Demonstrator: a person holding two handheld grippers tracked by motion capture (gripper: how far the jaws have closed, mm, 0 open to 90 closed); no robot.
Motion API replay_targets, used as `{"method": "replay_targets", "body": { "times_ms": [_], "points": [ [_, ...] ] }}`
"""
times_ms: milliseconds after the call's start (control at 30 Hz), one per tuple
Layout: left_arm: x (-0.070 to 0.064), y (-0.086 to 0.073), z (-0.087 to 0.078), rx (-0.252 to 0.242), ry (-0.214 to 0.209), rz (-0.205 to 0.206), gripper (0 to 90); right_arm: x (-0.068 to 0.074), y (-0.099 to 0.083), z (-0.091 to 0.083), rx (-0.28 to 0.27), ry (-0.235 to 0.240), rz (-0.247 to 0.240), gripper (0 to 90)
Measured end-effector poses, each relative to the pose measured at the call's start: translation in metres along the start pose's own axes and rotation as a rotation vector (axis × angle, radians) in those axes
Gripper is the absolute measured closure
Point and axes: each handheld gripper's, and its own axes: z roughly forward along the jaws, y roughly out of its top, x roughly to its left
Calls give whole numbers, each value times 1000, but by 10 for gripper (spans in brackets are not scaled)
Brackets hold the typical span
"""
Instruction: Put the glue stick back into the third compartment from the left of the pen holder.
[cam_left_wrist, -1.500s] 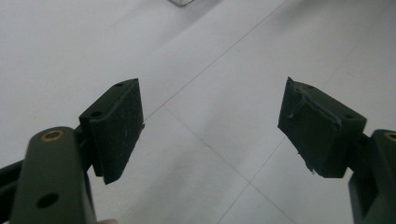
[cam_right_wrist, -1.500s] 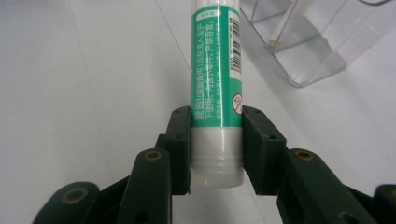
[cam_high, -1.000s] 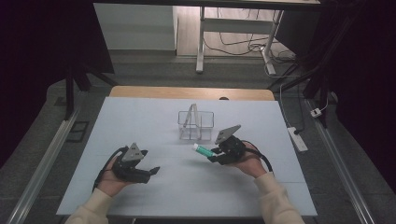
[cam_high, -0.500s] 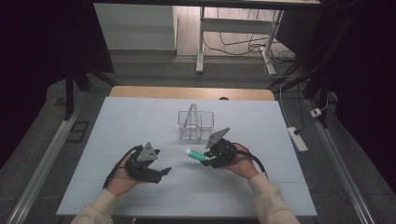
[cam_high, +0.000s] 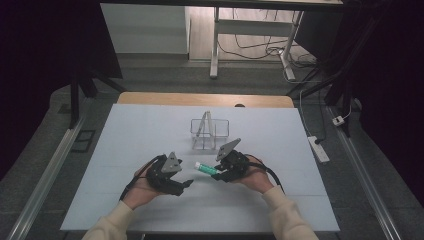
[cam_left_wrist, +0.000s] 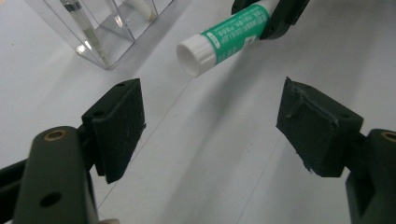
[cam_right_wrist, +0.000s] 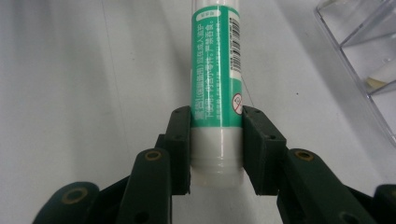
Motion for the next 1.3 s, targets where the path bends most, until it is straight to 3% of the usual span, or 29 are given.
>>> {"method": "replay_targets", "body": {
  "times_ms": [267,533,967,1300],
  "points": [
    [-1,11,9,8,0,21,241,3,3,3,3,14,-4,649],
    [-5,20,20,22,19,70,260,3,4,5,10,30,-10,649],
    [-10,27,32,67,7,151,310,6,9,10,24,52,-23,649],
    [-16,28,38,108,7,237,433,4,11,7,22,108,-30,649]
  ]
}}
